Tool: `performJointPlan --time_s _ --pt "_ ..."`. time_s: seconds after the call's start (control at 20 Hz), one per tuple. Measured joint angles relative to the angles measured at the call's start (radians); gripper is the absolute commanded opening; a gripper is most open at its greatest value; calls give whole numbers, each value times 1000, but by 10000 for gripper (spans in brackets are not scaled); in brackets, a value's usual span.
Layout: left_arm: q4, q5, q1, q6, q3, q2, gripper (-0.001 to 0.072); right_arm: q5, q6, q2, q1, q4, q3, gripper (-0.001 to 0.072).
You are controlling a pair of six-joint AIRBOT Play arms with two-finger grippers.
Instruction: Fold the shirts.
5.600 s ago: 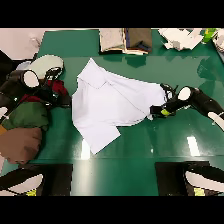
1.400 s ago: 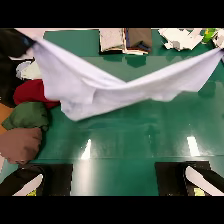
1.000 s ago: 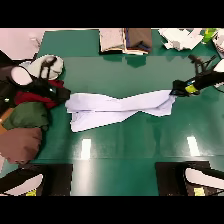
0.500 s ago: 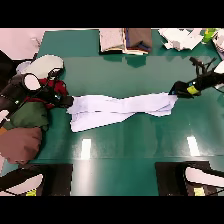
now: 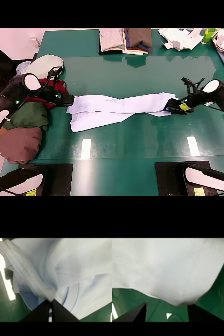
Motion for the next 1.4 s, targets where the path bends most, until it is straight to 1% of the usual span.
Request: performJointPlan --time_s 0.05,0.1,0.45,0.5,0.7,0.9,1.05,1.2,1.4 --pt "-2 2 0 0 0 0 26 -23 10 -6 8 0 -6 545" --pt "-3 2 0 0 0 0 25 -45 17 -10 16 0 -10 506" --pt "-7 4 0 0 0 0 26 -132 49 -16 43 8 23 508" --pt "-8 4 0 0 0 0 26 -142 50 -21 51 12 26 493" --pt "-13 3 0 0 0 0 25 -184 52 -59 96 21 32 14" --pt "-6 1 0 0 4 9 25 -233 52 -53 132 19 60 11" --pt "10 1 0 0 56 61 25 -223 39 13 124 18 148 11" --pt "21 1 0 0 195 161 25 -175 22 131 94 16 295 11" --pt "27 1 0 -1 469 310 25 -111 13 303 40 16 505 11"
